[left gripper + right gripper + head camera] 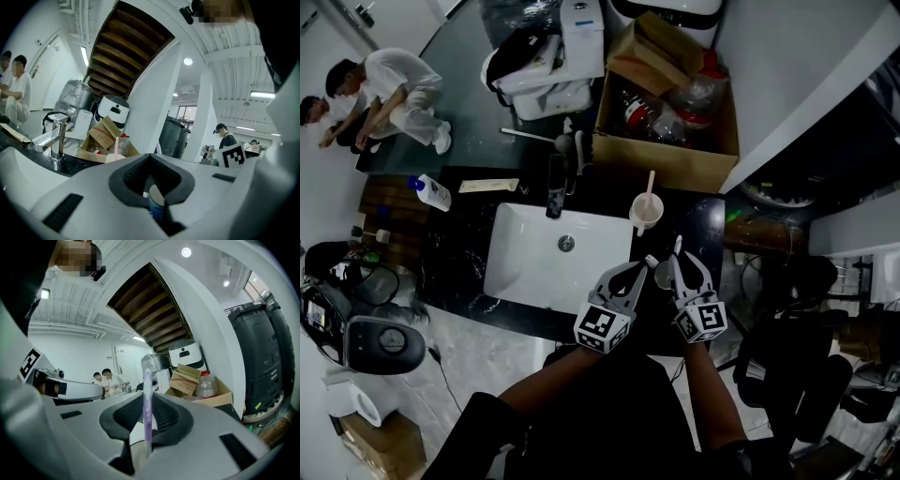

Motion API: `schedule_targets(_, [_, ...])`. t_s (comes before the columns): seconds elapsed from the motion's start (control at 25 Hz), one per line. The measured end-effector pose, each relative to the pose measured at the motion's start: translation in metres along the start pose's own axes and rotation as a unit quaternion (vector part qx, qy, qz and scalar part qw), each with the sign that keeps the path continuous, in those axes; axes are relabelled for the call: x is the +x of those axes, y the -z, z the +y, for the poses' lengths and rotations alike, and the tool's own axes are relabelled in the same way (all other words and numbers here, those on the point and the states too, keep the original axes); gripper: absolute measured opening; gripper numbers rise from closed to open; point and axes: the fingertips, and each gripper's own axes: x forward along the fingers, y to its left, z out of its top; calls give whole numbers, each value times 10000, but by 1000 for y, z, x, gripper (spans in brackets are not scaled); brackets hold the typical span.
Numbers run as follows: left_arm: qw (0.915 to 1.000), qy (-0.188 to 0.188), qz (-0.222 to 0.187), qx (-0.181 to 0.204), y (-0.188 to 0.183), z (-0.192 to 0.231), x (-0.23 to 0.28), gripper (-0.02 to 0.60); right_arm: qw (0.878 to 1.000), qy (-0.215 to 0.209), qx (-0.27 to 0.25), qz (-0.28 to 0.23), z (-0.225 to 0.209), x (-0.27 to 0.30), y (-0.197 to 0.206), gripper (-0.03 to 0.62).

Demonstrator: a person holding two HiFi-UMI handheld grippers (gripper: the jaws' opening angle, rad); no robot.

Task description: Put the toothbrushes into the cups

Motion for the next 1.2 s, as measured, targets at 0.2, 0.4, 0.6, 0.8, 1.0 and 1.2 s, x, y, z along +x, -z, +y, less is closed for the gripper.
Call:
schedule_targets(0.2, [10000,35,31,-32,2,3,3,15,10000,56,-19,60,-1,1,6,74])
schedule_targets(0.4, [9999,53,66,-80,4,5,6,15,9997,148,-103,136,-2,-2,11,74])
schedule_targets(0.6, [9999,69,94,-120,6,6,7,15,9995,208,-135,215,-1,-7,16,74])
schedule_targets(0.8, [9998,80,116,-122,9,7,5,15,9991,290,-148,284,-2,-7,22,74])
schedule_targets(1.0, [9998,102,135,-139,10,3,3,15,9987,320,-135,364,0,-9,26,74])
schedule_targets(1.2, [9995,100,140,-246,11,2,2,15,9981,423,-118,423,0,-10,28,74])
